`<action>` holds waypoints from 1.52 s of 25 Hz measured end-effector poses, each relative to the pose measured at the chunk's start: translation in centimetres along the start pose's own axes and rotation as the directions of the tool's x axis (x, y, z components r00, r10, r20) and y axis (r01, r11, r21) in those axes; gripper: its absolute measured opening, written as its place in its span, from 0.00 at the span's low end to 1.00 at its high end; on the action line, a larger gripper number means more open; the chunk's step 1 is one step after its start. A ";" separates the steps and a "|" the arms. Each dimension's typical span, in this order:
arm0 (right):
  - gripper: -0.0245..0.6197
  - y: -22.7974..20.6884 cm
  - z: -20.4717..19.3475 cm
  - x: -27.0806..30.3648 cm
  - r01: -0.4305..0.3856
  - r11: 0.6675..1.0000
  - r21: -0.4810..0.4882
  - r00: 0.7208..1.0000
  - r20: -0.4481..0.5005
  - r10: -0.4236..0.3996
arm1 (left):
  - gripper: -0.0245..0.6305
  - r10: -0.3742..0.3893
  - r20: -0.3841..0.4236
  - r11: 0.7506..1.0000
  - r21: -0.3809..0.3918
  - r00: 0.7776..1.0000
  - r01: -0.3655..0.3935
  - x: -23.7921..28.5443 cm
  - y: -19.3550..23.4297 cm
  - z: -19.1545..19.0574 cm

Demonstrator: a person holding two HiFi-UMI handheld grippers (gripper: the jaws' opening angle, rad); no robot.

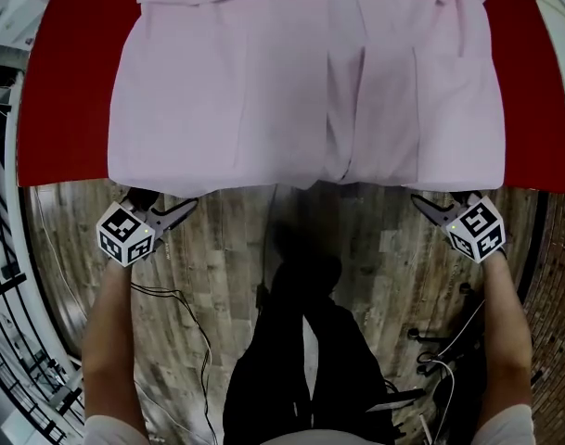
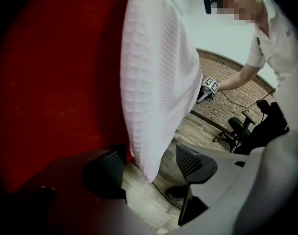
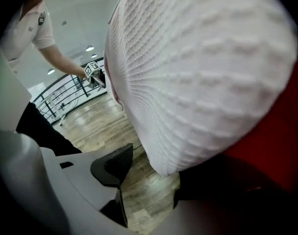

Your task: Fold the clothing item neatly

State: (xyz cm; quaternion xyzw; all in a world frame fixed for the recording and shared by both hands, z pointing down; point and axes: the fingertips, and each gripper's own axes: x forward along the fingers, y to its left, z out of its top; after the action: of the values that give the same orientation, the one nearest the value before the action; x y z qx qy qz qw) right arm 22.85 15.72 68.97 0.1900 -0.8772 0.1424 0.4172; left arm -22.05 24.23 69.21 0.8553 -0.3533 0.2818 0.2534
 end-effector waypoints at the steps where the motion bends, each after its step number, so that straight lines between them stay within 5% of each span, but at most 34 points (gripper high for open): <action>1: 0.43 0.3 0.3 0.4 -0.008 1.000 0.001 1.000 0.006 0.008 | 0.52 -0.013 0.004 1.000 0.002 1.000 0.013 0.4 -0.3 0.2; 6: 0.43 0.8 1.9 2.0 -0.007 0.999 0.035 0.999 0.046 0.005 | 0.50 -0.040 0.053 0.999 -0.027 0.998 0.041 2.2 -1.4 1.4; 10: 0.41 1.4 3.1 2.8 -0.008 0.995 0.097 0.996 0.087 0.000 | 0.26 -0.006 0.098 0.998 -0.069 0.995 0.012 1.4 -1.3 2.0; 11: 0.33 1.7 3.1 2.8 -0.005 0.995 0.095 0.996 0.085 -0.003 | 0.16 -0.003 0.106 0.997 -0.079 0.994 0.012 1.0 -1.6 2.1; 12: 0.14 2.0 3.1 2.6 -0.002 0.996 0.089 0.997 0.079 -0.005 | 0.10 -0.009 0.112 0.996 -0.088 0.994 0.019 0.8 -2.2 2.2; 28: 0.09 11.4 5.2 -3.9 -0.118 0.978 0.173 0.992 -0.012 0.122 | 0.07 -0.108 0.191 0.944 -0.287 0.976 0.161 -6.1 -11.0 7.7; 38: 0.09 14.1 11.6 -8.3 -0.162 0.962 0.220 0.987 0.022 0.161 | 0.07 -0.253 0.307 0.857 -0.370 0.917 0.360 -10.7 -14.8 14.7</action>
State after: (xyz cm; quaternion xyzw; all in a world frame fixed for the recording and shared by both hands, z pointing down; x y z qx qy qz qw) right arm 13.39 25.25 54.03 0.1635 -0.8692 0.2722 0.3790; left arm -12.81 29.06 48.18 0.8547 -0.2924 0.0462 0.4265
